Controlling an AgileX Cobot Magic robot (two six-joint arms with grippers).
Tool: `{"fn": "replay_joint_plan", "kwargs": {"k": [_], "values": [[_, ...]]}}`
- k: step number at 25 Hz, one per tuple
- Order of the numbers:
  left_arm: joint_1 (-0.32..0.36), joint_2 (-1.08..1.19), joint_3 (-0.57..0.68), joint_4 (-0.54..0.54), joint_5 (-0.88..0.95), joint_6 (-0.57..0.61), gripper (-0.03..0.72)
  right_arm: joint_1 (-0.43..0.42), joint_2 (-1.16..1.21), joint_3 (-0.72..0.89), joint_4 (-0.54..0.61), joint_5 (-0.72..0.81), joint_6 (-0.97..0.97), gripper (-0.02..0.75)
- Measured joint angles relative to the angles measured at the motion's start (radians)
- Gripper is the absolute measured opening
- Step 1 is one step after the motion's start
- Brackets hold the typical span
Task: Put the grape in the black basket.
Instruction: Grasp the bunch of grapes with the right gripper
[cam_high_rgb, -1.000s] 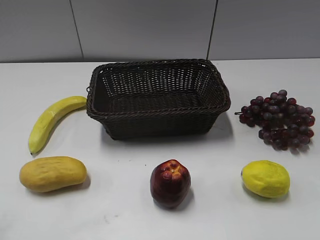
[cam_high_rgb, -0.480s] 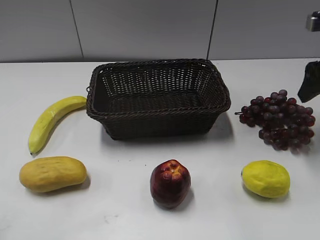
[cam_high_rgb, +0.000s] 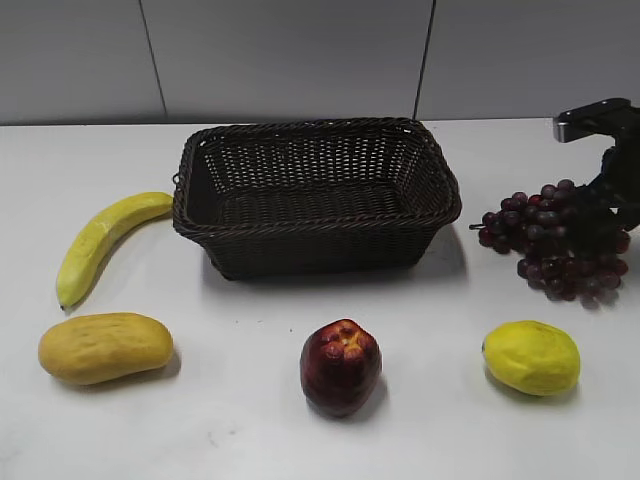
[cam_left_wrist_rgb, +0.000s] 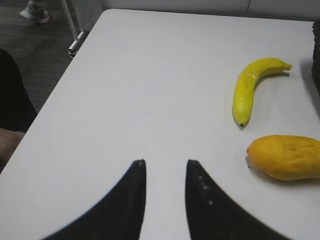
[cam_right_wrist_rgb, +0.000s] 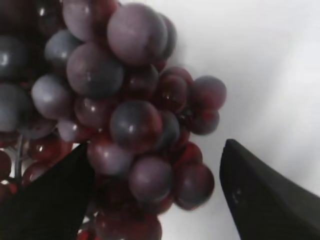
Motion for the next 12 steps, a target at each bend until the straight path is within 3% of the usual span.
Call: {"fn": "replay_joint_plan", "kwargs": {"k": [4,6,7,10,11,12], "values": [[0.0,0.0,0.0,0.0,0.0,0.0,0.216,0.0,0.028,-0.001,0.013,-0.03,-0.035,0.582],[0.0,0.0,0.0,0.0,0.0,0.0,0.216,0.0,0.03,-0.001,0.014,-0.037,-0.037,0.531],[0.0,0.0,0.0,0.0,0.0,0.0,0.216,0.0,0.03,-0.002,0.014,-0.037,-0.037,0.471],[0.0,0.0,0.0,0.0,0.0,0.0,0.216,0.0,0.03,-0.013,0.015,-0.021,-0.024,0.2],[0.0,0.0,0.0,0.0,0.0,0.0,0.216,0.0,0.03,-0.02,0.016,-0.016,-0.013,0.151],[0.0,0.0,0.0,0.0,0.0,0.0,0.216,0.0,0.03,-0.024,0.017,-0.011,0.006,0.152]]}}
